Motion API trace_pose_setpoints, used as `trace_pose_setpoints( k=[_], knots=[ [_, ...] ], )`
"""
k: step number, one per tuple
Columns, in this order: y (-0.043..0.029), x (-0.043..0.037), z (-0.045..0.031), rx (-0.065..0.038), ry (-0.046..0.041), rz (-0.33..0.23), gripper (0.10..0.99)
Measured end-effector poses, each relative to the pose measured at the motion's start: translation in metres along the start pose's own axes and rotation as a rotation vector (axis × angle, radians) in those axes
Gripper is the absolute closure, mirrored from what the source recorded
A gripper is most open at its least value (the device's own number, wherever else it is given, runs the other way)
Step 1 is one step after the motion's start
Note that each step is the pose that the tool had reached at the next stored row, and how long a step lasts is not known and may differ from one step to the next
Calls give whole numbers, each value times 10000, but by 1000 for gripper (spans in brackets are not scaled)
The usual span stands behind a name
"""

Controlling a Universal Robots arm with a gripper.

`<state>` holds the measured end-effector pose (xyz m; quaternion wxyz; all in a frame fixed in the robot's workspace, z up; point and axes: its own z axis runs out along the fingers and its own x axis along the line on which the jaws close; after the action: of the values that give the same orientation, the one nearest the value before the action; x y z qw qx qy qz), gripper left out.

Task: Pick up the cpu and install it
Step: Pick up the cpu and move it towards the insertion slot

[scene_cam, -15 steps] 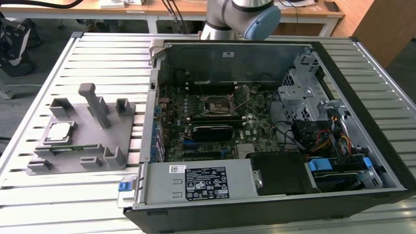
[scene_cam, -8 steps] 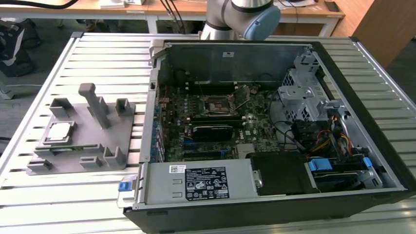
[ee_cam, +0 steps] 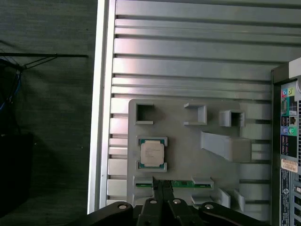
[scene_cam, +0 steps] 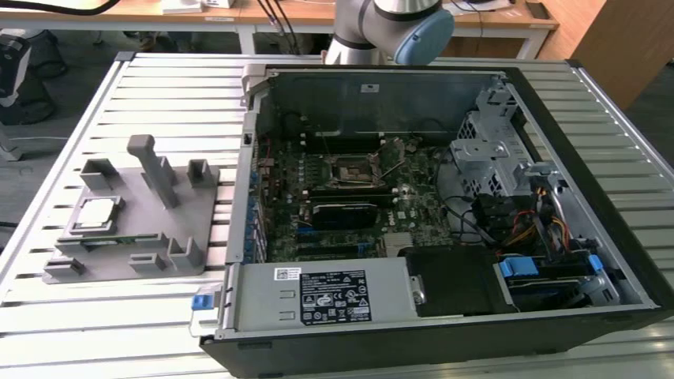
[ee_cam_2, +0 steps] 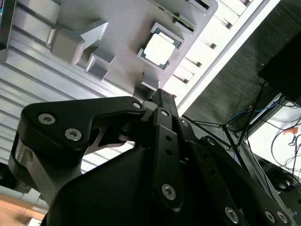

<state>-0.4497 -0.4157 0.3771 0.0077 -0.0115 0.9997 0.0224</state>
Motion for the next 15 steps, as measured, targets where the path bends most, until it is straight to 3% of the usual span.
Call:
trace_pose_setpoints(
  k=[4, 7, 15],
  knots=[
    [0, 16, 10, 0, 63, 3, 980],
    [-1, 17, 30, -3, 230, 11, 980],
    [-32, 20, 98, -88, 256, -18, 980]
  ],
)
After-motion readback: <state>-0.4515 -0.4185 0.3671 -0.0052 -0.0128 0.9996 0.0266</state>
